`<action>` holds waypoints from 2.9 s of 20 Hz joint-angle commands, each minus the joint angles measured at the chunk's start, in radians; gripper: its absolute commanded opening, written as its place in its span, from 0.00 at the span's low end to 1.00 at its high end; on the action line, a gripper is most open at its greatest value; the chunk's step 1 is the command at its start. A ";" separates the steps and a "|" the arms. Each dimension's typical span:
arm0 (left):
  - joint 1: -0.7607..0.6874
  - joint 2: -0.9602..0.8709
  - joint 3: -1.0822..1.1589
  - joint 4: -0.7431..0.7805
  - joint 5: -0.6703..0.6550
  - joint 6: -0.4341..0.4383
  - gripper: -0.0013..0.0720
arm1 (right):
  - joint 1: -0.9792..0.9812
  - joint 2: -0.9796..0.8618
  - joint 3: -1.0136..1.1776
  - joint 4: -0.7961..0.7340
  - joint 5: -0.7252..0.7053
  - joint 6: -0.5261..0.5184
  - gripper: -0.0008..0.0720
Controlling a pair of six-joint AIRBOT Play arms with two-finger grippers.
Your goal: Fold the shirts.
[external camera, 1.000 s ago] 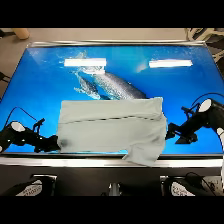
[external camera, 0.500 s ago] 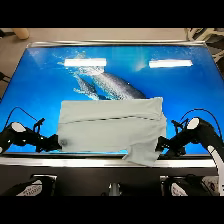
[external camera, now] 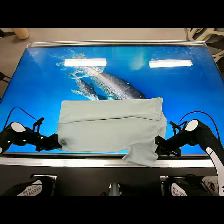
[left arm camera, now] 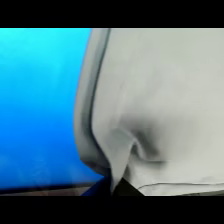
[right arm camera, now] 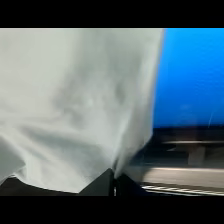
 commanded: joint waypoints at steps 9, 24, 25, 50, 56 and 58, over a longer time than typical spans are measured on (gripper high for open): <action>-0.052 -0.138 0.491 -0.013 0.025 0.016 0.05 | 0.001 -0.270 0.639 -0.008 -0.151 -0.005 0.04; -0.070 -0.537 0.896 -0.096 -0.068 -0.068 0.98 | -0.048 -0.536 0.802 -0.057 -0.144 -0.103 0.99; -0.076 -0.509 0.896 -0.096 -0.068 -0.064 0.98 | -0.055 -0.547 0.798 -0.081 -0.087 -0.085 0.99; -0.967 -0.863 0.962 -1.186 0.472 0.208 0.05 | 0.077 0.016 0.898 0.206 0.204 0.091 0.04; -0.714 -0.603 0.951 -0.606 0.297 0.108 0.05 | 0.147 -0.118 0.898 0.283 0.075 0.097 0.04; -0.608 -0.443 0.952 -0.409 0.286 0.058 0.05 | 0.270 -0.222 0.899 0.320 -0.044 0.076 0.04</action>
